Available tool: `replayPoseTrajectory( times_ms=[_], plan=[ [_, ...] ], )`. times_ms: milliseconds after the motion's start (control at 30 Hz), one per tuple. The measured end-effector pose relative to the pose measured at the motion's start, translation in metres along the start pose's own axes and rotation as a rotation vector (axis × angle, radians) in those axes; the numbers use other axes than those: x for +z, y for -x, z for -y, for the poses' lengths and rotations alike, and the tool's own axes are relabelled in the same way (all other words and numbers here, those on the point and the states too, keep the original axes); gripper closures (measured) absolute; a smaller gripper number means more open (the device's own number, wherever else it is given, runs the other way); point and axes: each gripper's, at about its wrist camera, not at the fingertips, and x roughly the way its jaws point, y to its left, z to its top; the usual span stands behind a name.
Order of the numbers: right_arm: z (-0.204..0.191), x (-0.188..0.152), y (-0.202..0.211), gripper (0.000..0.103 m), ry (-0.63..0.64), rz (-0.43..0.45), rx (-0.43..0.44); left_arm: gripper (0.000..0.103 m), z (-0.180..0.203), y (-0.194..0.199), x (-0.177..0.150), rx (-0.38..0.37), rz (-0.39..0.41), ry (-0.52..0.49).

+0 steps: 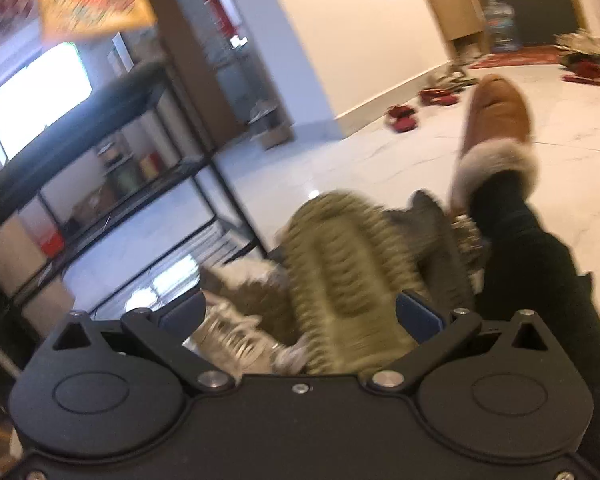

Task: Organize scattered shoes
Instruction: 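Move both tools back toward the shoe pile, then grasp the olive-soled clog with the left tool while the right tool reaches the black shoe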

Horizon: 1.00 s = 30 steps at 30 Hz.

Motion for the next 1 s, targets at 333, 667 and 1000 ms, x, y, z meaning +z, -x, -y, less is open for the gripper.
replayPoseTrajectory(
  times_ms=[333, 667, 1000],
  plan=[
    [0.059, 0.039, 0.056, 0.0, -0.102, 0.12, 0.003, 0.001, 0.111, -0.001, -0.027, -0.17, 0.047, -0.115],
    [0.097, 0.05, 0.075, 0.0, -0.151, 0.117, -0.024, 0.001, 0.196, 0.012, -0.037, -0.492, 0.156, -0.214],
    [0.111, 0.05, 0.08, 0.0, -0.163, 0.109, -0.038, 0.001, 0.281, 0.003, -0.027, -0.374, 0.149, -0.214]
  ],
)
